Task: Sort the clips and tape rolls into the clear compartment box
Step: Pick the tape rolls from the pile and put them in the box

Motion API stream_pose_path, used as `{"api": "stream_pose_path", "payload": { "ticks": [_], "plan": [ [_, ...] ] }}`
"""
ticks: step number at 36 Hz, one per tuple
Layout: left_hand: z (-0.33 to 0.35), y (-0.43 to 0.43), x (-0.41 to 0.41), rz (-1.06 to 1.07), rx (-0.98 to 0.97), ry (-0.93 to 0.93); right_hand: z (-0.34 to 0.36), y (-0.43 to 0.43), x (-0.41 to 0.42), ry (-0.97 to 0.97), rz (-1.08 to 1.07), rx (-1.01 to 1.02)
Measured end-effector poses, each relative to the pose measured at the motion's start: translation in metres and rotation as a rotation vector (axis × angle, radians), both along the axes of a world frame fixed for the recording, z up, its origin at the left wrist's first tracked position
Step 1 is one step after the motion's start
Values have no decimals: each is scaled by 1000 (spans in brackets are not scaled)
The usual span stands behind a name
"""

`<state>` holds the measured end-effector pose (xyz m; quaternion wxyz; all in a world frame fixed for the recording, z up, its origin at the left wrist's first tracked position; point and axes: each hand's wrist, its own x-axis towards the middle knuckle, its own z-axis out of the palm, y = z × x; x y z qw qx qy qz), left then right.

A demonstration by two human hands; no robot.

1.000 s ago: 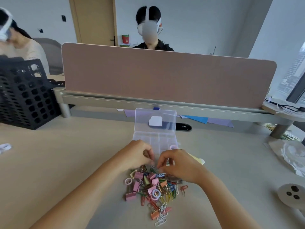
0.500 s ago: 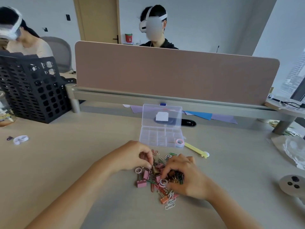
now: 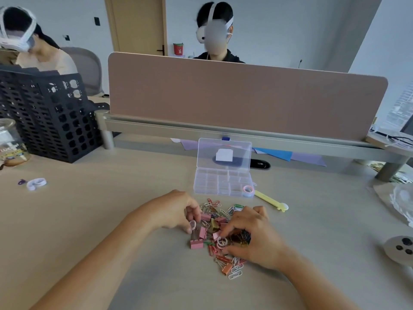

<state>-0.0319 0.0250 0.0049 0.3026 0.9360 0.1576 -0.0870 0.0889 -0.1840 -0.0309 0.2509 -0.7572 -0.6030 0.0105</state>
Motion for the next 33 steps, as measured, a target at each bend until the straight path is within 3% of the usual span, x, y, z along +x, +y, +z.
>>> {"api": "stream_pose_path", "payload": {
  "ticks": [24,28,33],
  "plan": [
    [-1,-2,2,-7,28,-89,1,6,-11,-380,81,6],
    [2,-8,5,-57,-18,-164,1,6,-11,-368,88,0],
    [-4,-16,10,-224,19,-99,5,3,-10,-243,69,-45]
  ]
}}
